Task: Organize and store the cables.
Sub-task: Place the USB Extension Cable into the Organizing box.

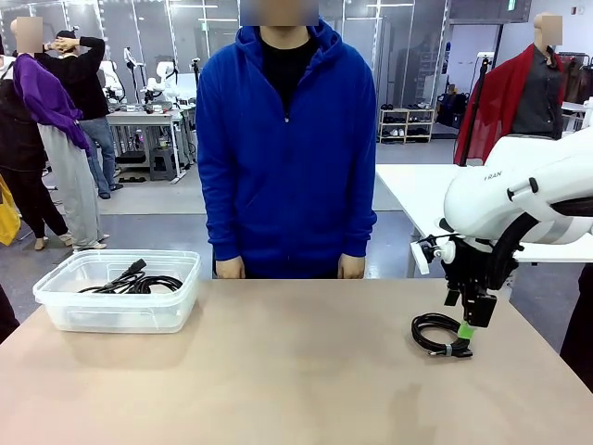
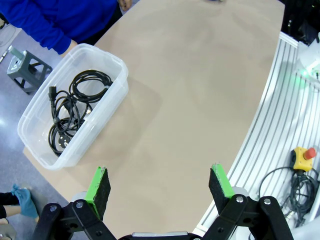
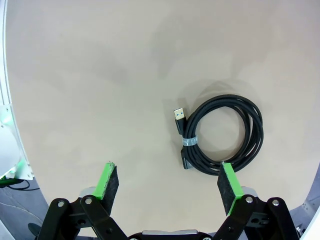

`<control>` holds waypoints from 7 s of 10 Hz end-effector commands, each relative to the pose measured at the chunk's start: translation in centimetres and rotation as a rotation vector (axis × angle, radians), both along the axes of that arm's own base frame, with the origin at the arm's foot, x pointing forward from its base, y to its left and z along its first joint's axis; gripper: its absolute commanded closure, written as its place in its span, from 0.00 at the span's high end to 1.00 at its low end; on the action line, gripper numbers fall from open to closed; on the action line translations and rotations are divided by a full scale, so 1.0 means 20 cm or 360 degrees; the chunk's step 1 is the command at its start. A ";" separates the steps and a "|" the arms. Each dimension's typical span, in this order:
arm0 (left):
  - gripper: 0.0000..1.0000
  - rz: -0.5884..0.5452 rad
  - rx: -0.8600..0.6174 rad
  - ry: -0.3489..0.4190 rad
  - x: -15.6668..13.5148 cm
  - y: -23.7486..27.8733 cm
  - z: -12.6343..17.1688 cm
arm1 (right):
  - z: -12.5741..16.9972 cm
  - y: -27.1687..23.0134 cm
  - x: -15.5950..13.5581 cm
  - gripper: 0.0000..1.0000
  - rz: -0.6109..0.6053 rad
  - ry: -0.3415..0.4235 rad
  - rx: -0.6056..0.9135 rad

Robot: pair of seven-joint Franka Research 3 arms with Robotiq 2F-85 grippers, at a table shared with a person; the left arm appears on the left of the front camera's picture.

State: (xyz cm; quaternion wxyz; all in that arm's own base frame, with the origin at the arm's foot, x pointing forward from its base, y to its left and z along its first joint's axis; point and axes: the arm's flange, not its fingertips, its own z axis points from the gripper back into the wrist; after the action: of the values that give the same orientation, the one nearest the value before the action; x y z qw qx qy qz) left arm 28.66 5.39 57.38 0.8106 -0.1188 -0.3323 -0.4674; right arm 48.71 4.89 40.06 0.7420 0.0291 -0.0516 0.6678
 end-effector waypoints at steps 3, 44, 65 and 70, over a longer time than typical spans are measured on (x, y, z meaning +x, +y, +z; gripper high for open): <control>1.00 0.0006 -0.0005 0.0000 -0.01 -0.01 0.01 | -0.16 -0.01 0.05 1.00 0.0052 -0.0020 -0.0088; 1.00 0.0006 -0.0005 0.0000 -0.01 -0.01 0.01 | 0.14 0.05 0.08 0.04 -0.0062 0.0039 -0.0175; 1.00 0.0006 -0.0005 0.0000 -0.01 -0.01 0.01 | -0.04 1.58 -0.11 0.04 0.0268 0.0089 -0.0285; 1.00 0.0006 -0.0005 0.0000 -0.01 -0.01 0.01 | -0.21 1.71 -0.07 0.04 0.0252 0.0138 -0.0253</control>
State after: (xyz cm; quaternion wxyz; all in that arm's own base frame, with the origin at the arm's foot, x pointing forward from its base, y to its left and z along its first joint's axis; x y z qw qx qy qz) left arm 28.66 5.35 57.40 0.8105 -0.1184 -0.3321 -0.4677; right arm 47.03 38.14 35.98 0.6773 0.0162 0.0454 0.7341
